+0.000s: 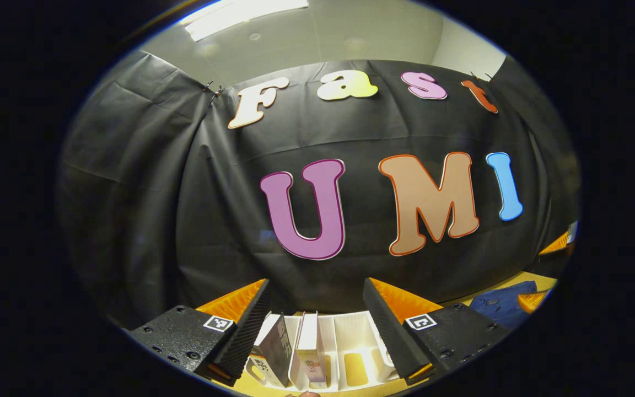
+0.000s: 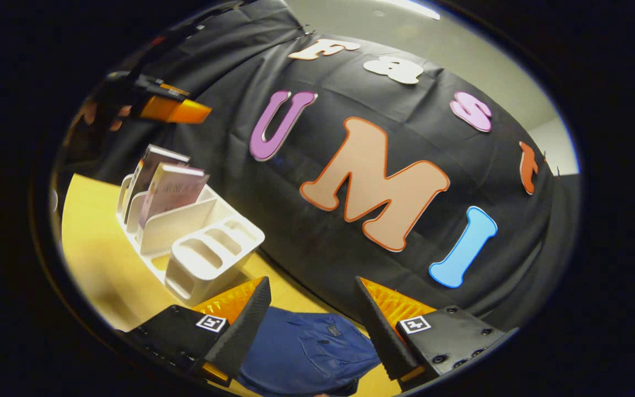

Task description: Open the schoolbag, grab two books from the bookshelf and put them into the schoolbag.

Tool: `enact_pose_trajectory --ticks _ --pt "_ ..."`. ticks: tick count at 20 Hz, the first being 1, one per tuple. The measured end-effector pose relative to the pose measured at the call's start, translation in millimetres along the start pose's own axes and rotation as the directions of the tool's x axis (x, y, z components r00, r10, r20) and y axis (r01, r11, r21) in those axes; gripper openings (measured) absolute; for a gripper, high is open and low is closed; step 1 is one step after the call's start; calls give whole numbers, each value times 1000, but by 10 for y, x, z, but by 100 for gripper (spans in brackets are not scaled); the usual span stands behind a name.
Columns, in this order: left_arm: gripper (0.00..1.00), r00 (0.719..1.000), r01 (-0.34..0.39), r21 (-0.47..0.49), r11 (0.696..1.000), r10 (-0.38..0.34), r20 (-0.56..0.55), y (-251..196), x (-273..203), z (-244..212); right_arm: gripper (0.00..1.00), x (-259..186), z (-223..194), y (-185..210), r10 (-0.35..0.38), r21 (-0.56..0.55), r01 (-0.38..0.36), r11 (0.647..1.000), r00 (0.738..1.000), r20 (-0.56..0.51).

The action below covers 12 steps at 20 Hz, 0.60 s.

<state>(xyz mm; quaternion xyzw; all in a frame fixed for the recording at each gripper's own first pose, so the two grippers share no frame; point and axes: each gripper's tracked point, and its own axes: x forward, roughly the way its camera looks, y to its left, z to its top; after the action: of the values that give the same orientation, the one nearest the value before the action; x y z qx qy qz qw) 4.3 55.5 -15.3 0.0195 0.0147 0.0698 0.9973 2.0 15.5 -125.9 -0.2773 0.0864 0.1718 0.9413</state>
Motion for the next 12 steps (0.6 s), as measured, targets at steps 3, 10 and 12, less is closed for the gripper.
enact_pose_trajectory --ticks 3,10,12 --pt "97 1000 -23 0 1000 23 -14 104 -3 -69 100 -3 -166 193 54 -67 -55 996 998 -9" --pt "97 997 -71 23 997 71 -28 313 -16 -126 98 47 -800 736 187 -207 -211 955 974 -127" --pt "97 996 -82 27 996 83 -33 357 -53 -142 98 18 -993 894 226 -239 -262 935 960 -167"
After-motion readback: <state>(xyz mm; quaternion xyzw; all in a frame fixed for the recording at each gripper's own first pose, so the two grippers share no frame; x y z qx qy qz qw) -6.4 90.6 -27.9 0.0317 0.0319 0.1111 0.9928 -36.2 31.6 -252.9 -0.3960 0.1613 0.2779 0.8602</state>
